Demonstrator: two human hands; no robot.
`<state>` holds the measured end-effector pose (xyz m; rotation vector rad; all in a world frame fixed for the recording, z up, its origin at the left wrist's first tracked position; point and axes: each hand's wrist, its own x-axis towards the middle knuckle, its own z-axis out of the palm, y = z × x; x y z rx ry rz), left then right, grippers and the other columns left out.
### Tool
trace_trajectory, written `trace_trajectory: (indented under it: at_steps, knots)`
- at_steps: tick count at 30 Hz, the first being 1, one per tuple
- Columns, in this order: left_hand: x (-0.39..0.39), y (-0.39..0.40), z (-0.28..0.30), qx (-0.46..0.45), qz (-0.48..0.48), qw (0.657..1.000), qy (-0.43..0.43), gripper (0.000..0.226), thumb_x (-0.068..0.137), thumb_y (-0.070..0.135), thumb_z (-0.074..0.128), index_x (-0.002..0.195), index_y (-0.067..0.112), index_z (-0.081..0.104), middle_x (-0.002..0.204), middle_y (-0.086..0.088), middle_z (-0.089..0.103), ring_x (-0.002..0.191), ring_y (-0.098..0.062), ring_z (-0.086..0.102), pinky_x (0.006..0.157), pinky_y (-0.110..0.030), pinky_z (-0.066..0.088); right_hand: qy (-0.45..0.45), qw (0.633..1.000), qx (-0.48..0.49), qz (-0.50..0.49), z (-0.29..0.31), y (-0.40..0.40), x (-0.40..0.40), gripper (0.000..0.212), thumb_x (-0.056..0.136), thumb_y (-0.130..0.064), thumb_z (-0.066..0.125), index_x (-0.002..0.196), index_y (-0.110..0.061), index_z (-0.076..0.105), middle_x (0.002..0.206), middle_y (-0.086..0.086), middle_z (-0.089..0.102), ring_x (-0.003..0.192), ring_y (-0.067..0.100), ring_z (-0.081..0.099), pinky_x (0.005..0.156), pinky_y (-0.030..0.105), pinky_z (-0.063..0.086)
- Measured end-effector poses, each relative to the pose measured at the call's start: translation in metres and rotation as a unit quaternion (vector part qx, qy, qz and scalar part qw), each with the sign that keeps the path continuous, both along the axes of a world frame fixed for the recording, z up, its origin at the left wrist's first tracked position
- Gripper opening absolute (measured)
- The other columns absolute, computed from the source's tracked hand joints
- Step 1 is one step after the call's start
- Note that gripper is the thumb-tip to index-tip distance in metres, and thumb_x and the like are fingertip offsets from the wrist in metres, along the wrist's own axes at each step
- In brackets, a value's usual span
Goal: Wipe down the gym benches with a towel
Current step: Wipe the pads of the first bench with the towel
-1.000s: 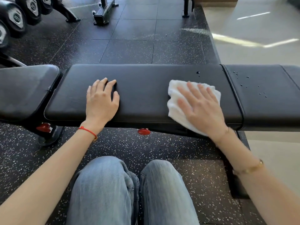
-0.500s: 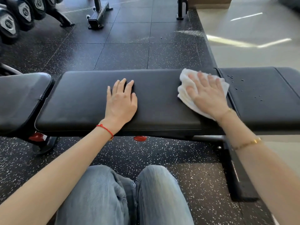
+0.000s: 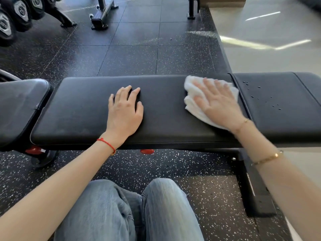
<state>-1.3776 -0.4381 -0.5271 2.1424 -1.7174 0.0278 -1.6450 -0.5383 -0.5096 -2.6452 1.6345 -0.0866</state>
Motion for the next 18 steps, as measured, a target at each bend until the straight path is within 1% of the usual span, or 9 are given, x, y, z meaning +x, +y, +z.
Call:
trace_trajectory:
  at_steps: [3,6,8,11,13,15,18]
  knots:
    - [-0.002,-0.001,-0.001,0.003,0.003,1.0,-0.001,0.048,0.099,0.027,0.041,0.146,0.018,0.042,0.153,-0.009,0.038,0.145,-0.025,0.027,0.122,-0.052,0.015,-0.006,0.997,0.04,-0.062,0.003,-0.043,0.003,0.056,0.104,-0.048,0.019,0.157,-0.03,0.014,0.165,0.003,0.012,0.151,0.031,0.007,0.122,0.048,-0.001]
    - [-0.003,-0.002,-0.001,0.001,0.003,1.0,0.003,0.048,0.098,0.027,0.042,0.145,0.017,0.043,0.152,-0.01,0.038,0.145,-0.026,0.028,0.122,-0.053,0.015,-0.001,0.997,0.069,-0.043,0.005,-0.058,0.039,0.059,0.103,-0.051,0.017,0.157,-0.029,0.013,0.166,-0.001,0.01,0.152,0.031,0.003,0.122,0.048,-0.005]
    - [-0.001,-0.002,-0.001,-0.002,0.001,1.0,0.004,0.048,0.098,0.027,0.042,0.145,0.017,0.043,0.152,-0.01,0.039,0.145,-0.026,0.029,0.121,-0.052,0.015,0.001,0.998,0.055,0.001,0.005,-0.041,0.058,0.059,0.103,-0.05,0.02,0.157,-0.029,0.013,0.166,0.0,0.011,0.151,0.033,0.005,0.122,0.05,-0.002]
    - [0.002,-0.001,-0.001,-0.003,-0.005,1.0,0.006,0.047,0.099,0.028,0.043,0.145,0.017,0.044,0.152,-0.01,0.04,0.144,-0.026,0.03,0.12,-0.052,0.017,0.003,0.996,0.006,0.086,0.001,0.021,0.054,0.059,0.104,-0.051,0.022,0.157,-0.031,0.012,0.165,-0.001,0.012,0.149,0.032,0.009,0.121,0.051,0.002]
    - [0.003,-0.001,-0.001,-0.005,-0.008,1.0,0.007,0.047,0.099,0.028,0.043,0.145,0.017,0.044,0.152,-0.01,0.04,0.144,-0.026,0.03,0.12,-0.052,0.017,-0.018,0.992,0.013,0.127,-0.002,0.063,0.034,0.061,0.101,-0.057,0.016,0.157,-0.035,0.012,0.165,-0.004,0.012,0.151,0.029,0.007,0.122,0.049,0.0]
    - [0.003,-0.001,-0.002,-0.004,-0.01,1.0,0.007,0.047,0.1,0.028,0.042,0.145,0.017,0.044,0.152,-0.01,0.04,0.144,-0.026,0.03,0.121,-0.052,0.017,-0.019,0.99,0.03,0.134,-0.002,0.077,0.009,0.063,0.098,-0.061,0.01,0.157,-0.038,0.01,0.166,-0.006,0.01,0.153,0.025,0.004,0.123,0.046,-0.003]
    - [0.002,0.0,-0.002,-0.004,-0.009,1.0,0.013,0.047,0.1,0.028,0.042,0.146,0.017,0.044,0.152,-0.01,0.039,0.145,-0.027,0.029,0.122,-0.052,0.015,-0.025,0.995,0.038,0.088,0.003,0.05,-0.008,0.058,0.102,-0.056,0.018,0.156,-0.039,0.01,0.166,-0.006,0.009,0.153,0.021,0.002,0.123,0.044,-0.003]
